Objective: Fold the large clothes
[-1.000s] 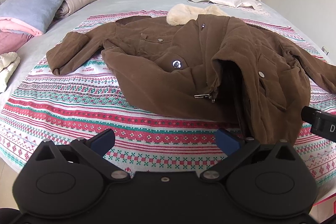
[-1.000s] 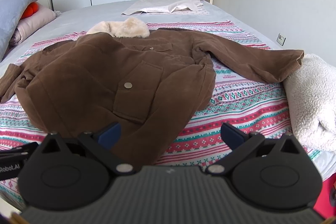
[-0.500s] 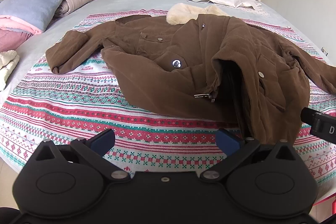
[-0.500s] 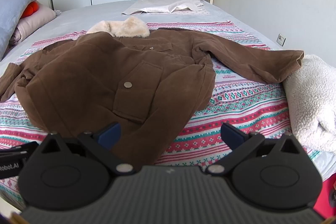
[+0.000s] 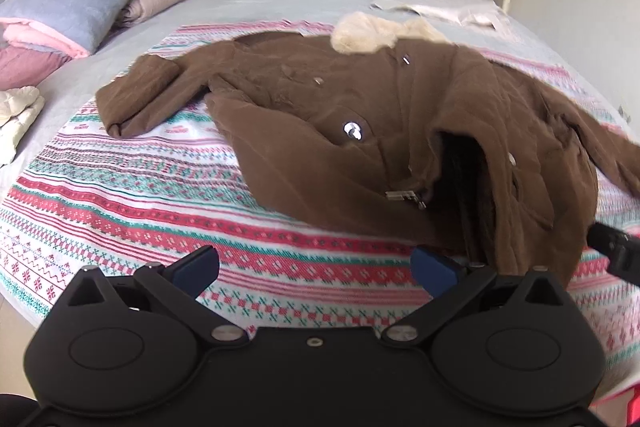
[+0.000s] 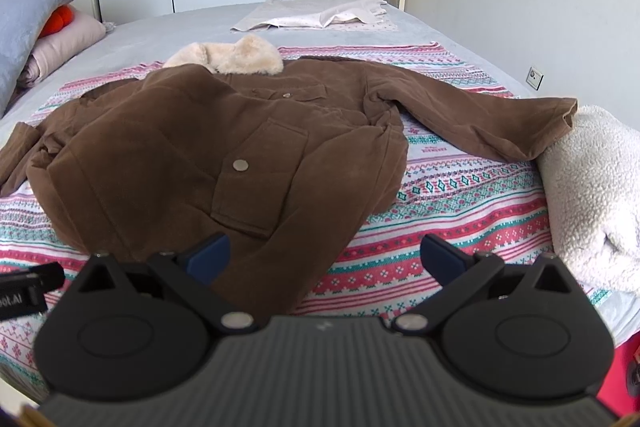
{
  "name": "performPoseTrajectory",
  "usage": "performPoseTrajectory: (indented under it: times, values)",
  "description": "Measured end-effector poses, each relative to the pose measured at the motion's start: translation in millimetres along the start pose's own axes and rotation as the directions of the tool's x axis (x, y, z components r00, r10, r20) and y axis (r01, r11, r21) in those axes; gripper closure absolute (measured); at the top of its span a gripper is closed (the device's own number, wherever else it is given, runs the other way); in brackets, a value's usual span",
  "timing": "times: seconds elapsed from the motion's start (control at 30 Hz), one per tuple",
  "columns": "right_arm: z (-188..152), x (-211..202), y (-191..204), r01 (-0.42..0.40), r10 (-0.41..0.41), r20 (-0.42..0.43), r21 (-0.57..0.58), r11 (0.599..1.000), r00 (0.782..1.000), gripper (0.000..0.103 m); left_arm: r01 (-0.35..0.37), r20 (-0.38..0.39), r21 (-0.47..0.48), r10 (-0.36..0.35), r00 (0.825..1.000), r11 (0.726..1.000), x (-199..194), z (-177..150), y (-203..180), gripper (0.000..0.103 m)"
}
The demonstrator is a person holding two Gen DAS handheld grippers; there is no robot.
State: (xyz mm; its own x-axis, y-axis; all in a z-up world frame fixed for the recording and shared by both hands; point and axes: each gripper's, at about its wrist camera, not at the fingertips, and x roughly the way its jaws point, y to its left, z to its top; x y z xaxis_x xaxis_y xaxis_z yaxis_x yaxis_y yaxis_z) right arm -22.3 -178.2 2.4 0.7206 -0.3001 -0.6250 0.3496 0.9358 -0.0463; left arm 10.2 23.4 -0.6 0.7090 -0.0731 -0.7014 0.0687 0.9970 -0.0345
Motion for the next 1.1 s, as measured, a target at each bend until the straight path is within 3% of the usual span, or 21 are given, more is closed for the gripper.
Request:
performPoseTrajectory:
  times: [0.2, 0.33, 0.4, 0.47, 0.53, 0.67, 0.77, 0.83, 0.9, 0.93, 0.97, 1.0, 1.03, 1.07, 1.1]
  values:
    - [3, 5, -14, -0.067, 0.067, -0.002, 0.013, 0.998, 0.998, 0.0, 0.068, 0.114, -0.046, -0.063, 0.991, 0.997, 1, 11, 27, 0.0]
    - [6, 12, -32, -0.15, 0.155, -0.063, 0.084, 0.985, 0.986, 0.0, 0.155, 0.047, -0.138, -0.149, 0.988, 0.978, 18, 28, 57, 0.0]
    - [7, 18, -43, -0.196, 0.211, -0.103, 0.141, 0.97, 0.972, 0.0, 0.229, -0.003, -0.24, -0.236, 0.972, 0.943, 31, 33, 76, 0.0]
    - [6, 24, -53, -0.236, 0.265, -0.144, 0.191, 0.953, 0.953, 0.0, 0.32, 0.0, -0.343, -0.341, 0.94, 0.883, 42, 32, 90, 0.0]
    - [2, 32, -63, -0.284, 0.332, -0.163, 0.264, 0.922, 0.929, 0.0, 0.361, -0.01, -0.402, -0.398, 0.917, 0.841, 54, 29, 94, 0.0]
    - [-9, 52, -71, -0.369, 0.472, -0.194, 0.404, 0.837, 0.86, 0.0, 0.415, -0.015, -0.481, -0.481, 0.877, 0.772, 76, 25, 87, 0.002]
    - [-18, 68, -68, -0.39, 0.53, -0.207, 0.473, 0.79, 0.823, 0.001, 0.429, 0.003, -0.507, -0.497, 0.868, 0.747, 89, 24, 79, 0.002]
    - [-23, 80, -64, -0.415, 0.58, -0.207, 0.517, 0.749, 0.788, 0.012, 0.44, 0.026, -0.512, -0.499, 0.866, 0.738, 98, 25, 74, 0.011]
    - [-30, 93, -60, -0.427, 0.633, -0.201, 0.584, 0.69, 0.748, 0.034, 0.448, 0.04, -0.524, -0.505, 0.862, 0.725, 107, 24, 69, 0.028]
    - [-34, 101, -59, -0.434, 0.657, -0.189, 0.614, 0.659, 0.729, 0.042, 0.445, 0.04, -0.526, -0.501, 0.865, 0.725, 111, 23, 66, 0.033]
    - [-37, 105, -57, -0.443, 0.675, -0.174, 0.633, 0.635, 0.717, 0.057, 0.432, 0.038, -0.518, -0.484, 0.874, 0.739, 114, 22, 64, 0.045]
    - [-37, 105, -56, -0.457, 0.678, -0.153, 0.631, 0.627, 0.719, 0.074, 0.419, 0.039, -0.495, -0.462, 0.886, 0.761, 114, 22, 61, 0.063]
    - [-36, 101, -55, -0.473, 0.67, -0.128, 0.613, 0.633, 0.731, 0.084, 0.406, 0.044, -0.465, -0.437, 0.898, 0.787, 112, 23, 59, 0.069]
    - [-33, 95, -56, -0.485, 0.656, -0.104, 0.588, 0.647, 0.748, 0.093, 0.407, 0.05, -0.447, -0.432, 0.901, 0.797, 109, 24, 59, 0.078]
    - [-30, 86, -56, -0.49, 0.635, -0.084, 0.561, 0.667, 0.768, 0.095, 0.414, 0.064, -0.444, -0.433, 0.899, 0.794, 104, 25, 61, 0.084]
